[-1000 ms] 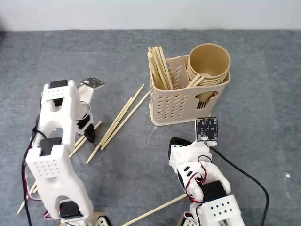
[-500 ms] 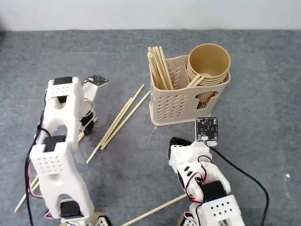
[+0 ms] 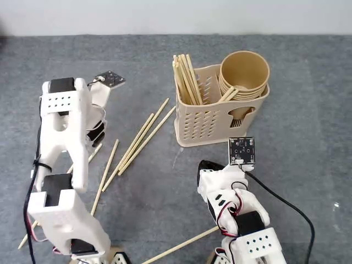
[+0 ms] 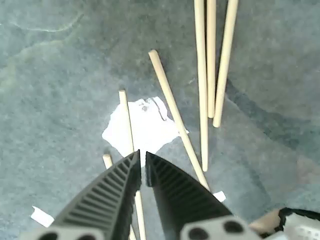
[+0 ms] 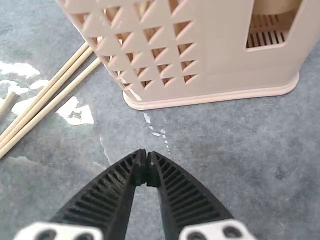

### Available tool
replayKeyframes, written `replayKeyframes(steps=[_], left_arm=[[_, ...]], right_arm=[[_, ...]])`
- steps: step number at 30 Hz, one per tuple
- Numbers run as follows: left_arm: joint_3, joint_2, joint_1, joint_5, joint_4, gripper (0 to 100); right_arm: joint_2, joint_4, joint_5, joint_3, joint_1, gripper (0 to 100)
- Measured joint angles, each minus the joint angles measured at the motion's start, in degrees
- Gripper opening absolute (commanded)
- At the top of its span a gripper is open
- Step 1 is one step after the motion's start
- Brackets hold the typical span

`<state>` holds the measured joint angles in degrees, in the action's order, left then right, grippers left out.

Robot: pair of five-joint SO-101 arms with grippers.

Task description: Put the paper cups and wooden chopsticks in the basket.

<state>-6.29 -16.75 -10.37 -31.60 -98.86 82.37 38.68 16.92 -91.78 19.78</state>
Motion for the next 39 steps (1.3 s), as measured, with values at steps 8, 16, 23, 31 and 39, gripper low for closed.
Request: replayKeyframes(steps=[8,16,23,31,39], left_arm=[[2.11,0.09,-1.14,-1.67,-0.09,10],[3.78,0.7,-11.96,-8.26,-0.09,10],[4.48,0.79,-21.71,-16.35,-0.09,11],[11.16,13.36,-24.79,-20.31,-0.09,15],[28.04,39.21,-24.88,-20.66,0.79,19]], right_arm=[[0.0,0.0,0.0,0.0,0.0,1.0],[0.0,0.0,0.0,0.0,0.0,1.0],[0.0,0.0,0.0,0.0,0.0,1.0],[0.0,0.0,0.0,0.0,0.0,1.0],[-0.09,-2.81,-1.67,-3.96,1.14,1.0]])
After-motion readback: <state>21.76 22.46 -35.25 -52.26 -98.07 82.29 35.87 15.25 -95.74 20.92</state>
